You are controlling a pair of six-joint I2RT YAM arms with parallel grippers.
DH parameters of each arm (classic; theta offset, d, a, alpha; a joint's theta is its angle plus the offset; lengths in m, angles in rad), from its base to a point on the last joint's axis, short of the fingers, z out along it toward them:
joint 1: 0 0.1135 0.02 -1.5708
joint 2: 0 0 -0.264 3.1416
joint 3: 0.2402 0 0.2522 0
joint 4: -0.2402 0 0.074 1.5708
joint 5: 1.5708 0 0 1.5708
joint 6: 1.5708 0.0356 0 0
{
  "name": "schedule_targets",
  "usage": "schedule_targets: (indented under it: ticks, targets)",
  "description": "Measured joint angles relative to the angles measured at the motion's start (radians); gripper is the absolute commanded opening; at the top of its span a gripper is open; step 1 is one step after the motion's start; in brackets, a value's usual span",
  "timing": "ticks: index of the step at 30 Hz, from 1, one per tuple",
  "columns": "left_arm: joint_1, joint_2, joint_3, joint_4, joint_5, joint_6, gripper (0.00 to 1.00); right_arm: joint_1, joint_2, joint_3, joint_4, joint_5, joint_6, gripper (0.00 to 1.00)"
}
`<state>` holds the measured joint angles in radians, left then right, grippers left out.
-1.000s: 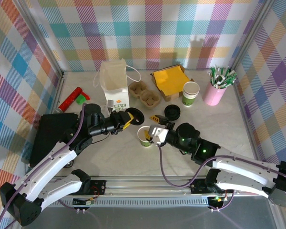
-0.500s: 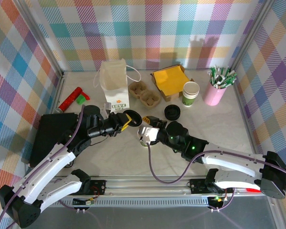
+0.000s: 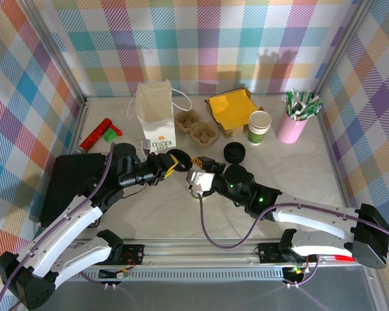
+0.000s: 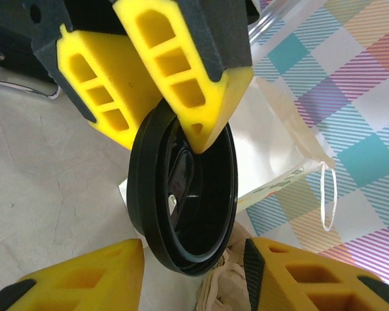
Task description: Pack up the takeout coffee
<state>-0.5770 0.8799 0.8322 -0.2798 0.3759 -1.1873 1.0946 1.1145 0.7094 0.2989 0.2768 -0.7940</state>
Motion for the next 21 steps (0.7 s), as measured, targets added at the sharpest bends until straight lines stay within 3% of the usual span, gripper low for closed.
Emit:
schedule_targets:
  ticks: [5, 8, 15, 21]
  targets:
    - [0.0, 0.0, 0.001, 0.0, 0.001, -0.002, 0.09, 0.0, 0.02, 0.002, 0.0, 0.0, -0.008, 0.43]
    - [0.001, 0.0, 0.001, 0.0, 0.004, -0.002, 0.09, 0.0, 0.037, 0.009, 0.0, 0.004, -0.015, 0.35]
    - [0.005, 0.001, 0.003, 0.002, 0.004, -0.002, 0.09, 0.0, 0.071, 0.043, -0.009, 0.018, -0.028, 0.26]
    - [0.012, 0.0, 0.003, 0.0, -0.008, -0.002, 0.15, 0.0, 0.088, 0.066, -0.035, 0.039, -0.037, 0.09]
